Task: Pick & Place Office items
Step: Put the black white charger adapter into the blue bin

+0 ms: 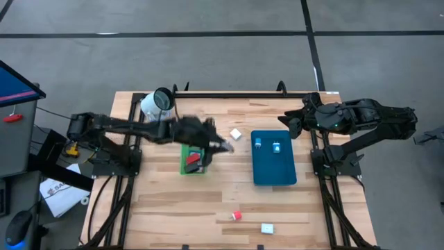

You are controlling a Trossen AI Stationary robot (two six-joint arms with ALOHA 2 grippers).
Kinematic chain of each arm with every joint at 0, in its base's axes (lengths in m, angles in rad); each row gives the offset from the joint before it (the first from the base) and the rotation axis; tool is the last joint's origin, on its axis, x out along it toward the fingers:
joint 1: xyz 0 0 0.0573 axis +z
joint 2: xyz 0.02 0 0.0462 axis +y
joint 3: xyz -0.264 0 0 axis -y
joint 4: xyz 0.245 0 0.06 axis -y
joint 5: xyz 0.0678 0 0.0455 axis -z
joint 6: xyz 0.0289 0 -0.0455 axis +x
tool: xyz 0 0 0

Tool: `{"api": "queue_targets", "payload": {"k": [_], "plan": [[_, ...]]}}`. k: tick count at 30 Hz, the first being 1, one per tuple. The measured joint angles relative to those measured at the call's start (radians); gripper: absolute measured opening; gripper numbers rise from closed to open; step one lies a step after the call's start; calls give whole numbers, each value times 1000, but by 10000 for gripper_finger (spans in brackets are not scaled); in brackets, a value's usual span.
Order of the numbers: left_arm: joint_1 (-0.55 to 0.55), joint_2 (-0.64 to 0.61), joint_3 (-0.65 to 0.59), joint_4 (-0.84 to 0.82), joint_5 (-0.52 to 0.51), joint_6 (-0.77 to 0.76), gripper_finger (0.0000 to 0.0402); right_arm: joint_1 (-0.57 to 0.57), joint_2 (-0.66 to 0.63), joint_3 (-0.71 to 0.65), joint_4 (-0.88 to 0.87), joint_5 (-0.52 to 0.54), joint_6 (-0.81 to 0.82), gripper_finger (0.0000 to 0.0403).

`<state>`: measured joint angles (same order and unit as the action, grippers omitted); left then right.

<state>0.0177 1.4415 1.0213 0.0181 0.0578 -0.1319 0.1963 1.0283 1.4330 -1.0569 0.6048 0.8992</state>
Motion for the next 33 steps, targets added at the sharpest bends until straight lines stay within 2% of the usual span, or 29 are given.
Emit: {"api": "queue_targets", "payload": {"k": [4,10,20,24,29,33], "plan": [[44,103,134,4,52,-7,126,0,0,0,10,8,-17,198],[42,351,349,23,119,2,126,-1,0,0,23,24,-31,198],[48,605,499,77,124,2,126,0,16,0,48,24,-34,198],[49,695,599,91,123,4,126,0,33,0,52,24,-36,198],[59,765,664,92,118,-3,126,0,46,0,72,11,-35,198],[72,787,667,63,116,-5,126,0,54,0,78,-3,-28,198]]}}
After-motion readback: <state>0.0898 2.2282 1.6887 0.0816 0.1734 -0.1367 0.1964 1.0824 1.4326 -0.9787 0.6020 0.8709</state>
